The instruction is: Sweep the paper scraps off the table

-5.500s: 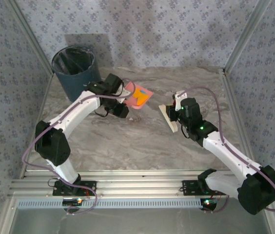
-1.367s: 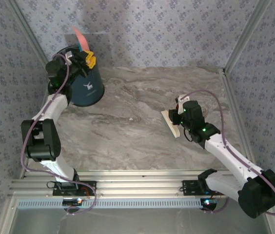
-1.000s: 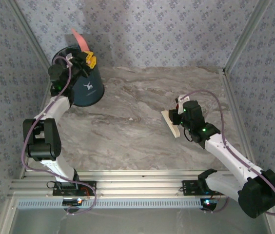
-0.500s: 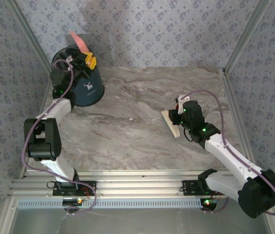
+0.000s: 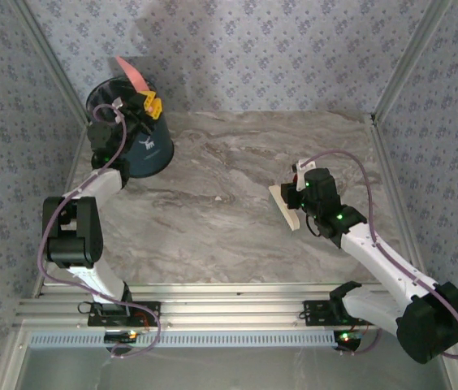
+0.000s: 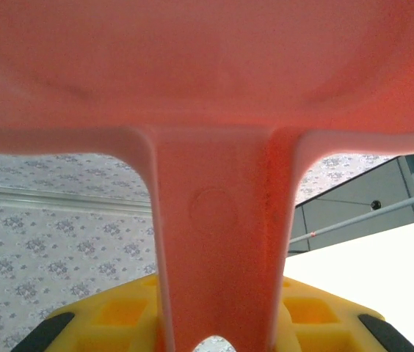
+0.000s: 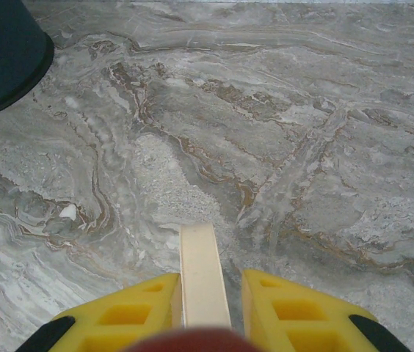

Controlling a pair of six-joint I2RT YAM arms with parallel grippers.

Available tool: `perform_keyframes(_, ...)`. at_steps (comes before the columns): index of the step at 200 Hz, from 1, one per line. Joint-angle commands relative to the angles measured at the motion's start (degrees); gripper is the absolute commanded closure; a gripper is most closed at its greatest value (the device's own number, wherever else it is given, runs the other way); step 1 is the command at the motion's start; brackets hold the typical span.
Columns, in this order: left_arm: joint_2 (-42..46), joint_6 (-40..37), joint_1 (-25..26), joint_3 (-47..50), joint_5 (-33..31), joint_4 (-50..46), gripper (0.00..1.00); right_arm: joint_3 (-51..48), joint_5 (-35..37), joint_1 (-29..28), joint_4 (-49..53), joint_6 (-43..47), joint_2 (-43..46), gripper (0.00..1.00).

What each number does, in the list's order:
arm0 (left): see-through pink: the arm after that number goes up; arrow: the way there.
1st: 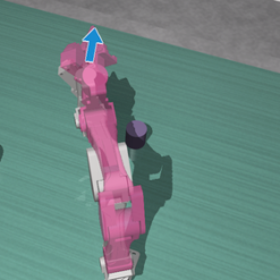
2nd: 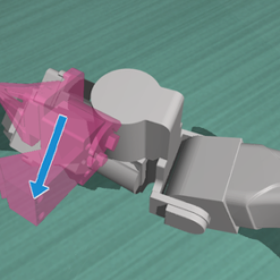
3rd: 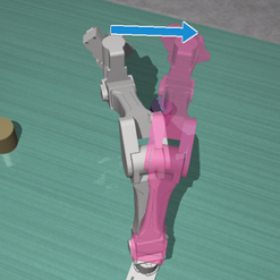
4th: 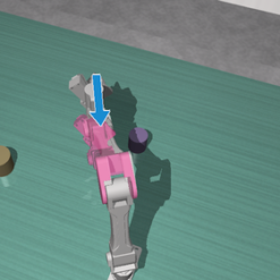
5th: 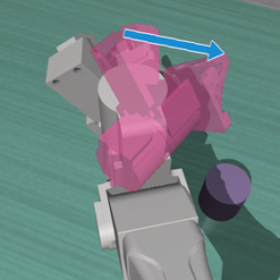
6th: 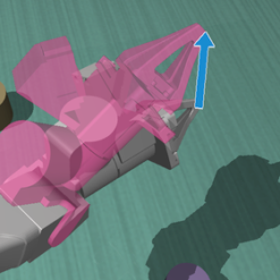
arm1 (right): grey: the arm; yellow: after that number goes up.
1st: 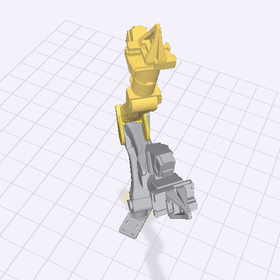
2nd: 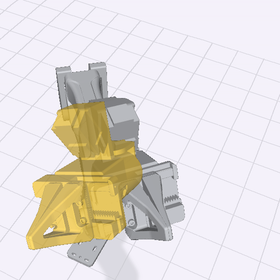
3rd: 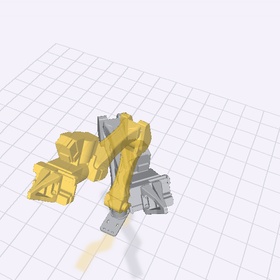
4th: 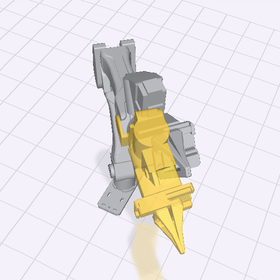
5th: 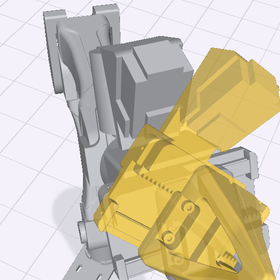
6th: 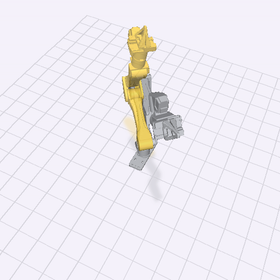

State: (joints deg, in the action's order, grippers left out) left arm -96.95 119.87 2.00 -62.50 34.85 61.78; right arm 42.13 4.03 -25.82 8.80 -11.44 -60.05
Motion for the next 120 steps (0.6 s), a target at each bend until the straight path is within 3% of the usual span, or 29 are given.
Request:
perform_keyframes(1, 1.6, -1.0, 0.0, -2.1, 0.6, 0.4, 1.0, -0.4, 0.0, 0.4, -0.7, -1.2, 0.2, 1.0)
perform_keyframes(51, 4.0, -8.0, -0.3, -4.9, 3.9, -8.0, 1.0, -0.7, 0.0, 0.4, -0.9, -1.1, 0.4, 1.0)
perform_keyframes(120, 9.7, -27.6, -0.3, -8.8, 7.8, -31.2, 1.0, -1.3, -0.4, 0.7, -1.6, -1.2, 0.3, 1.0)
